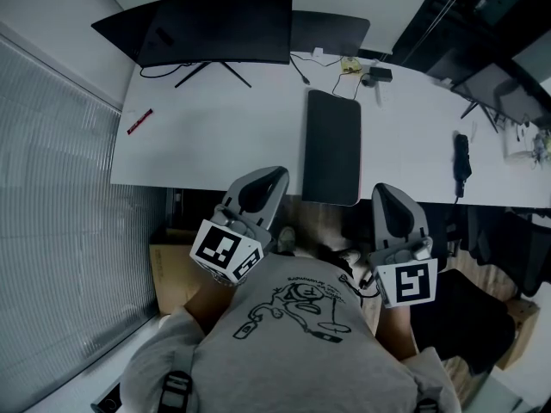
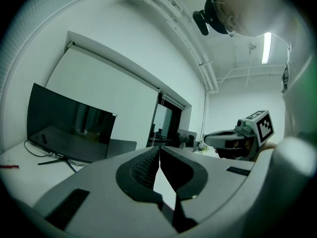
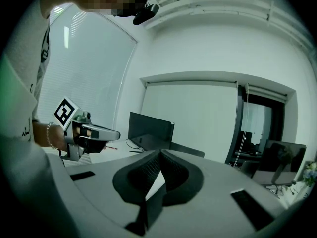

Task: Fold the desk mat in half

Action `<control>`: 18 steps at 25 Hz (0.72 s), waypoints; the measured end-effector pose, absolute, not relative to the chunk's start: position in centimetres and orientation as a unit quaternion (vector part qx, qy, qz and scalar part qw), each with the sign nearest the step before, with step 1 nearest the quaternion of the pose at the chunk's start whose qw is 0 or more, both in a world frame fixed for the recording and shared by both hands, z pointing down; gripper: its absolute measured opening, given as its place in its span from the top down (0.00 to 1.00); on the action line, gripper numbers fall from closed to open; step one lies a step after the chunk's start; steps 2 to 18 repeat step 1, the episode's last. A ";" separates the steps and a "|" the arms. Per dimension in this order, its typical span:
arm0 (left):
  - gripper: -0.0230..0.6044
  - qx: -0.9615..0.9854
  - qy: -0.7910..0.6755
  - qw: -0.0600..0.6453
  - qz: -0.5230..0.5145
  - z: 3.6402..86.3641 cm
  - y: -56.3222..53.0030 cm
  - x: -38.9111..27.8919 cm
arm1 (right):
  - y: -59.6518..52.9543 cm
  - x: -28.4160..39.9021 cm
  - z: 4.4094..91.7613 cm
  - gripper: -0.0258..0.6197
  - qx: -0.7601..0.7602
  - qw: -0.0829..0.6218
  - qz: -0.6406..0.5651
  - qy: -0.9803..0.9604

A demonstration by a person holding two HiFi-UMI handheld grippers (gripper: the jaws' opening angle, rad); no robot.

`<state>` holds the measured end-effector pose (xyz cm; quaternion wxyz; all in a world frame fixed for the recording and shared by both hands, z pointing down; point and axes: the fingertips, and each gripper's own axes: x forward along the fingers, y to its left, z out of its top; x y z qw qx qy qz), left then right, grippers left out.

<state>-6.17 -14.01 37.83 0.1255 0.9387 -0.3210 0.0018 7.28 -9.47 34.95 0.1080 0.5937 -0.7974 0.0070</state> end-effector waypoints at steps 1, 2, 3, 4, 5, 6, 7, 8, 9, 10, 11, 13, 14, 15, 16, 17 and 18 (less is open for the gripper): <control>0.92 0.939 -0.321 0.126 0.002 37.8 -14.1 -6.2 | -9.5 7.3 34.9 0.95 0.593 0.108 0.006 -0.798; 0.92 0.939 -0.321 0.126 0.002 37.8 -14.1 -6.2 | -9.5 7.3 34.9 0.95 0.593 0.108 0.006 -0.798; 0.92 0.939 -0.321 0.126 0.002 37.8 -14.1 -6.2 | -9.5 7.3 34.9 0.95 0.593 0.108 0.006 -0.798; 0.92 0.939 -0.321 0.126 0.002 37.8 -14.1 -6.2 | -9.5 7.3 34.9 0.95 0.593 0.108 0.006 -0.798; 0.92 0.939 -0.321 0.126 0.002 37.8 -14.1 -6.2 | -9.5 7.3 34.9 0.95 0.593 0.108 0.006 -0.798; 0.92 0.939 -0.321 0.126 0.002 37.8 -14.1 -6.2 | -9.5 7.3 34.9 0.95 0.593 0.108 0.006 -0.798; 0.92 0.939 -0.321 0.126 0.002 37.8 -14.1 -6.2 | -9.5 7.3 34.9 0.95 0.593 0.108 0.006 -0.798; 0.92 0.939 -0.321 0.126 0.002 37.8 -14.1 -6.2 | -9.5 7.3 34.9 0.95 0.593 0.108 0.006 -0.798; 0.92 0.939 -0.321 0.126 0.002 37.8 -14.1 -6.2 | -9.5 7.3 34.9 0.95 0.593 0.108 0.006 -0.798; 0.92 0.939 -0.321 0.126 0.002 37.8 -14.1 -6.2 | -9.5 7.3 34.9 0.95 0.593 0.108 0.006 -0.798; 0.92 0.939 -0.321 0.126 0.002 37.8 -14.1 -6.2 | -9.5 7.3 34.9 0.95 0.593 0.108 0.006 -0.798; 0.92 0.939 -0.321 0.126 0.002 37.8 -14.1 -6.2 | -9.5 7.3 34.9 0.95 0.593 0.108 0.006 -0.798; 0.92 0.939 -0.321 0.126 0.002 37.8 -14.1 -6.2 | -9.5 7.3 34.9 0.95 0.593 0.108 0.006 -0.798; 0.92 0.939 -0.321 0.126 0.002 37.8 -14.1 -6.2 | -9.5 7.3 34.9 0.95 0.593 0.108 0.006 -0.798; 0.92 0.939 -0.321 0.126 0.002 37.8 -14.1 -6.2 | -9.5 7.3 34.9 0.95 0.593 0.108 0.006 -0.798; 0.92 0.939 -0.321 0.126 0.002 37.8 -14.1 -6.2 | -9.5 7.3 34.9 0.95 0.593 0.108 0.006 -0.798; 0.92 0.939 -0.321 0.126 0.002 37.8 -14.1 -6.2 | -9.5 7.3 34.9 0.95 0.593 0.108 0.006 -0.798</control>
